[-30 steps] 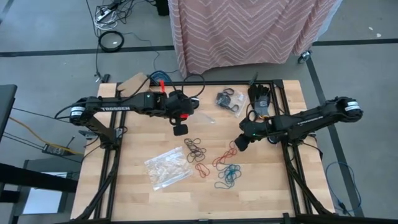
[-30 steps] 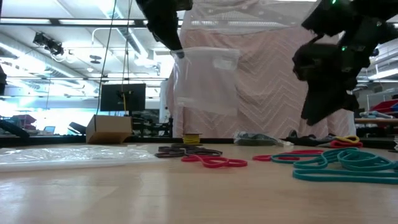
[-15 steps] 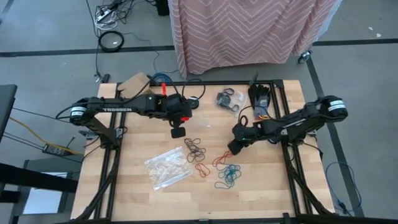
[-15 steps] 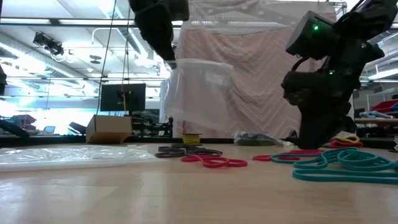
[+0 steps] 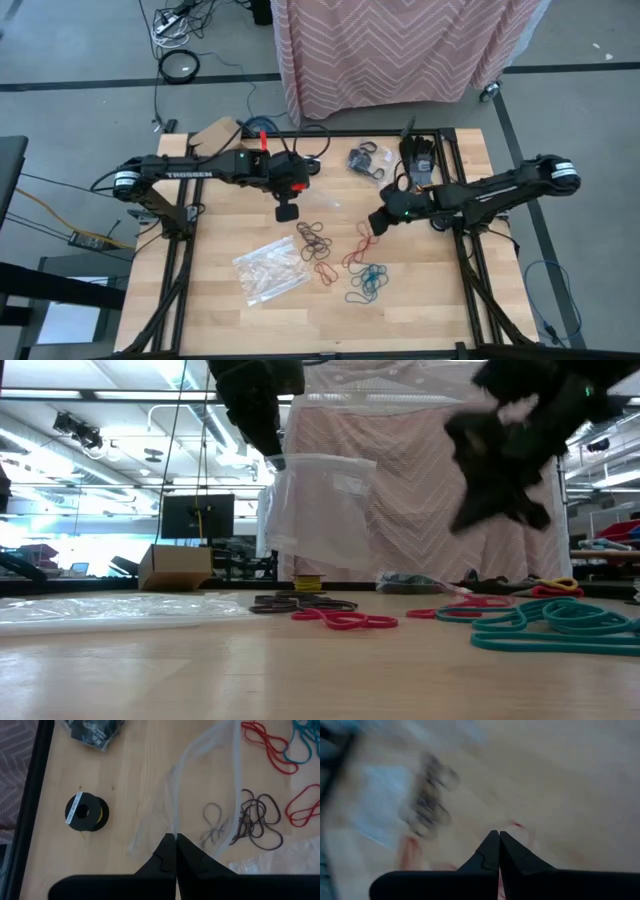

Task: Sort rubber bands
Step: Put the red rubber band into the transparent zip bag

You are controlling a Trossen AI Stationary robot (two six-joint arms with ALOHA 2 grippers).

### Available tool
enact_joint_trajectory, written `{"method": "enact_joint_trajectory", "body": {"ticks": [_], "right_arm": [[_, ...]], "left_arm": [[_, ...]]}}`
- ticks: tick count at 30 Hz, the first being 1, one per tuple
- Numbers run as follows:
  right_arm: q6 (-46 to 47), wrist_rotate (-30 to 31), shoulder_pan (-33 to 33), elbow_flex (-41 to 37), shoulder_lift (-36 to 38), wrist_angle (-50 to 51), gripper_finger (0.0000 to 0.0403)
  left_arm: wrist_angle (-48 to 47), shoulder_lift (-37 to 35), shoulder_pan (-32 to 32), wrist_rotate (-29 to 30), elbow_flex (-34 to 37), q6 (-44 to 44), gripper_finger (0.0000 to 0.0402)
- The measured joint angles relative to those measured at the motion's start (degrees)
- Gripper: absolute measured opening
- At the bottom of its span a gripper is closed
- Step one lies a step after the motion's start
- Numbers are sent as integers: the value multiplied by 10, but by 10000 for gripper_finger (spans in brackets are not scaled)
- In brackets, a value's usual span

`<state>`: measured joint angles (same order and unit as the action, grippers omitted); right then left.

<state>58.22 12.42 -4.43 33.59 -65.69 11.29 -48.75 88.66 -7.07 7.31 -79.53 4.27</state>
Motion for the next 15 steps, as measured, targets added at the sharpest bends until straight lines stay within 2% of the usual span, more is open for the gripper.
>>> {"method": "enact_joint_trajectory", "body": {"ticks": [5, 9, 12, 15], "right_arm": [[-68, 54, 0, 63, 46, 2, 0], [-140, 78, 7, 129, 55, 6, 0], [-173, 76, 18, 176, 42, 109, 0], [-175, 48, 28, 176, 13, 249, 0]], "left_arm": [[4, 0, -12, -22, 0, 0, 0], [17, 0, -20, -45, 0, 0, 0], [15, 0, -23, -51, 0, 0, 0], [10, 0, -26, -51, 0, 0, 0]]}}
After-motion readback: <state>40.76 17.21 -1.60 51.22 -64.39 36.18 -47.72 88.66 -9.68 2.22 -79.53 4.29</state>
